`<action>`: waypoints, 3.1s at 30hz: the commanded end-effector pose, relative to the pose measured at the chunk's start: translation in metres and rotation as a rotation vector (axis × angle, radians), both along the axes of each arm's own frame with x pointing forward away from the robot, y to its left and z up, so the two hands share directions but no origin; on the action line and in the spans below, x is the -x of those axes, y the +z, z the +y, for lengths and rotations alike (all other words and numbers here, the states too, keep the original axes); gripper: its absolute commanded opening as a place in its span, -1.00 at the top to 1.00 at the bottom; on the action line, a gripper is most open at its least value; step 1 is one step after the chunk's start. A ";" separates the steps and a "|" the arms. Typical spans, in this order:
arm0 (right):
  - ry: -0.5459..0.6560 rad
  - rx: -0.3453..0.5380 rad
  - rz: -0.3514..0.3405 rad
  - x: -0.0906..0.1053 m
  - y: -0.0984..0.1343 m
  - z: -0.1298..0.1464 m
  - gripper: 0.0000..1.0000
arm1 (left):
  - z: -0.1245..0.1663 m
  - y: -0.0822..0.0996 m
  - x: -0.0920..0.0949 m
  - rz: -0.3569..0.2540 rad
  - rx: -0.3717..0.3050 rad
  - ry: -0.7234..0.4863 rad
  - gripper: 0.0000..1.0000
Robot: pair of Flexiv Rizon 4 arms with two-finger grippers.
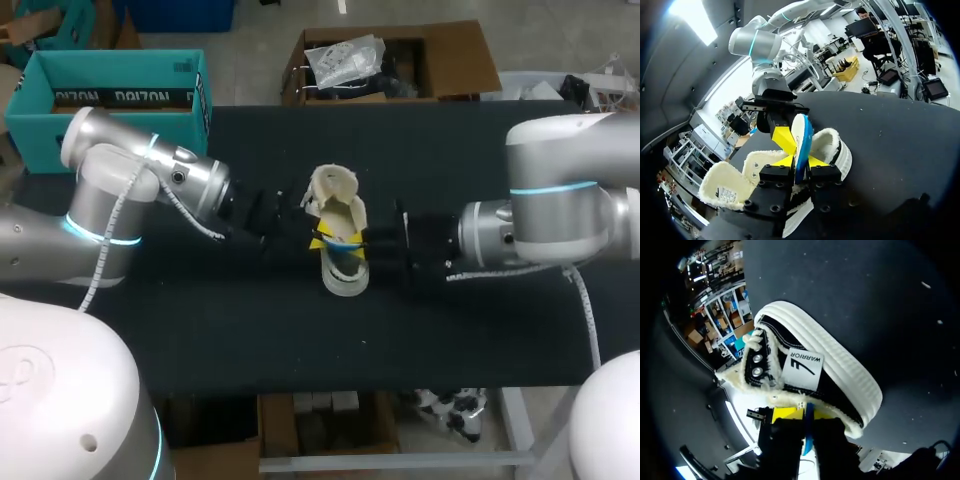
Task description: Open the shoe tongue, take the insole out of the shoe, put the insole back into the shoe, and pack the shoe into the shoebox
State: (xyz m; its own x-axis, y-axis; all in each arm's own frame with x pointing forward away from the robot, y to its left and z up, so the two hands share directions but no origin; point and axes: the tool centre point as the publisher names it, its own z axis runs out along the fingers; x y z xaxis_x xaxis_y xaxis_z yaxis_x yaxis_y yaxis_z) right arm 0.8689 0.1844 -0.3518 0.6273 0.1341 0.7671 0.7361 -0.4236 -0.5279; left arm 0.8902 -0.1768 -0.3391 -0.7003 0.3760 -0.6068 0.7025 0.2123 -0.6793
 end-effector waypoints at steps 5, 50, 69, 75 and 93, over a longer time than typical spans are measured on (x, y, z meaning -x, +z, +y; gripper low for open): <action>-0.006 0.007 0.016 -0.006 -0.009 0.002 1.00 | 0.001 0.003 0.007 -0.004 0.013 -0.011 0.55; 0.007 -0.081 -0.036 0.019 0.017 0.002 1.00 | -0.005 0.000 0.006 -0.014 0.037 0.006 0.41; 0.023 0.109 -0.014 0.018 -0.009 0.010 1.00 | 0.027 0.052 0.014 0.119 0.086 0.068 -1.00; 0.018 0.188 0.008 0.027 -0.019 0.006 1.00 | 0.041 0.078 0.016 0.196 0.124 0.123 -1.00; -0.030 0.139 -0.112 0.051 0.044 -0.009 0.04 | 0.059 0.139 0.044 0.082 0.051 0.169 -1.00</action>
State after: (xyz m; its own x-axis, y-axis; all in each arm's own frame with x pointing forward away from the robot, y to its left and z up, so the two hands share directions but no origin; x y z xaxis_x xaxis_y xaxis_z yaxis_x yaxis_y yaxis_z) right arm 0.8313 0.1950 -0.3266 0.5666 0.2703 0.7784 0.7689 -0.5132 -0.3814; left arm 0.8544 -0.1178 -0.2048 -0.7975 0.2307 -0.5574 0.6018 0.2397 -0.7618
